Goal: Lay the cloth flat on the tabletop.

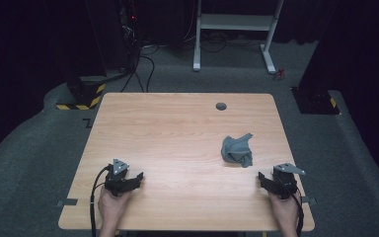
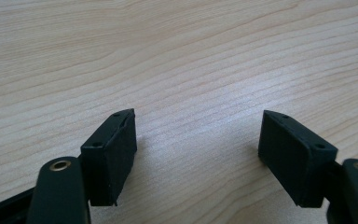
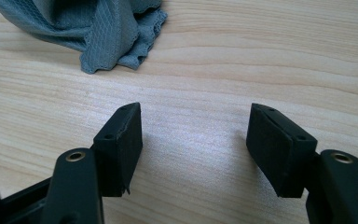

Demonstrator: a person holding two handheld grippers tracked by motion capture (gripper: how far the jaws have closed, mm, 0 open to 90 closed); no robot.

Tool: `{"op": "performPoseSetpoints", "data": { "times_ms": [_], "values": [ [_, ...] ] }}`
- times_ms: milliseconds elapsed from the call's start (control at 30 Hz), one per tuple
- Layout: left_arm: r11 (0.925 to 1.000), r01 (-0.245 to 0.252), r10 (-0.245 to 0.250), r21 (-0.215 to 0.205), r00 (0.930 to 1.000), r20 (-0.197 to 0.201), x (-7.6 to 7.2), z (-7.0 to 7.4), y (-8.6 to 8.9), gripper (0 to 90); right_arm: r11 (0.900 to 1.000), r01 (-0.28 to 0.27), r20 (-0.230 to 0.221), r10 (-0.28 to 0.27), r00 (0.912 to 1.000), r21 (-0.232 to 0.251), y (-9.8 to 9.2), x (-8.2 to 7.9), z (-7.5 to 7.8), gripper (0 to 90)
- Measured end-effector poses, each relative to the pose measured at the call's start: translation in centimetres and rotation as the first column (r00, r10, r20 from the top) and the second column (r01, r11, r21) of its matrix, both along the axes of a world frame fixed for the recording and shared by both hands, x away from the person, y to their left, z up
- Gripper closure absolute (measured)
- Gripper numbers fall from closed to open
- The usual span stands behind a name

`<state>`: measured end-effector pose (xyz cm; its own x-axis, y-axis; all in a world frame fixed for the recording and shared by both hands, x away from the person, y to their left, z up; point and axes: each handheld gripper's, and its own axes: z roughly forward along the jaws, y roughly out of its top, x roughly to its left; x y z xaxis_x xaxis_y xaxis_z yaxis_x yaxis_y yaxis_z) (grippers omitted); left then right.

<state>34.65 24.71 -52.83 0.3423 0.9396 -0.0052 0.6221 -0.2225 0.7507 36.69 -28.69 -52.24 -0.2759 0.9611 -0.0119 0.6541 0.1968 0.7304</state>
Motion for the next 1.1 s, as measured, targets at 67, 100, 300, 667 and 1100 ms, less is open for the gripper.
{"op": "performPoseSetpoints", "data": {
  "times_ms": [67,100,300,667,1100],
  "values": [
    [1.0,0.0,0.0,0.0,1.0,0.0,0.0,0.0,0.0,28.1,1.0,0.0,0.0,0.0,1.0,0.0,0.0,0.0,0.0,35.9],
    [1.0,0.0,0.0,0.0,1.0,0.0,0.0,0.0,0.0,28.1,1.0,0.0,0.0,0.0,1.0,0.0,0.0,0.0,0.0,35.9],
    [1.0,0.0,0.0,0.0,1.0,0.0,0.0,0.0,0.0,28.0,1.0,0.0,0.0,0.0,1.0,0.0,0.0,0.0,0.0,35.9],
    [1.0,0.004,-0.004,0.0,1.0,-0.001,0.01,0.01,0.03,27.5,1.0,-0.002,0.001,0.002,1.0,-0.002,-0.01,0.01,0.0,35.9],
    [0.9999,0.012,-0.012,-0.009,0.9999,-0.003,0.09,0.0,0.06,24.6,1.0,-0.004,0.001,0.004,1.0,-0.003,0.07,-0.01,0.01,36.6]
  ]
}}
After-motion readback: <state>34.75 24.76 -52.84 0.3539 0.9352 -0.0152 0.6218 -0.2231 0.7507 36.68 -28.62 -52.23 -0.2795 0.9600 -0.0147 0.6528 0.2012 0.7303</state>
